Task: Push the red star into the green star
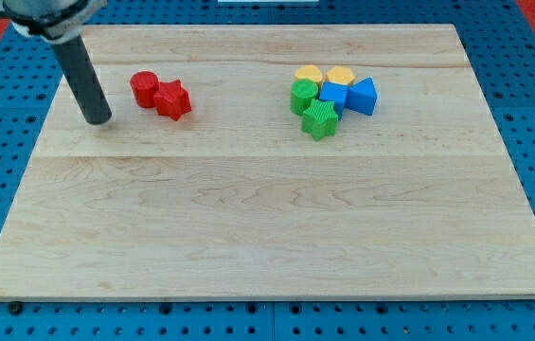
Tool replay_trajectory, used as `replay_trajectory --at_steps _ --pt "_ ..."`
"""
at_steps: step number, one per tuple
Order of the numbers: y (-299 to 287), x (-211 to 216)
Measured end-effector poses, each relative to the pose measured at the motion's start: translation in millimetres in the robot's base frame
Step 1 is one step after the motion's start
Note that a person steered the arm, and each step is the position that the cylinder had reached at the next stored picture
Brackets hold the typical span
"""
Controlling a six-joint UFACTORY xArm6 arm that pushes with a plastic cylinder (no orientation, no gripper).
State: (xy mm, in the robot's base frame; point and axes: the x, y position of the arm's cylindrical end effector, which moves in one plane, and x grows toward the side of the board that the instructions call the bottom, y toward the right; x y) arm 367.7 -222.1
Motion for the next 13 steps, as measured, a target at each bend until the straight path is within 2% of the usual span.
replay_trajectory --at_steps 1,2,3,4,5,7,8,9,10,11,12,13 --pt "56.6 -48.1" --pt "114.2 -11.1" --pt "121.5 27.4" --pt "167.5 43.3" --pt "237.2 65.9" --pt "275.2 133.3" --pt "322.4 129.5" --pt "325.9 113.6" --pt "325.5 116.7" --pt "292.1 125.6" --pt "292.4 113.5" --pt "326.5 99.1"
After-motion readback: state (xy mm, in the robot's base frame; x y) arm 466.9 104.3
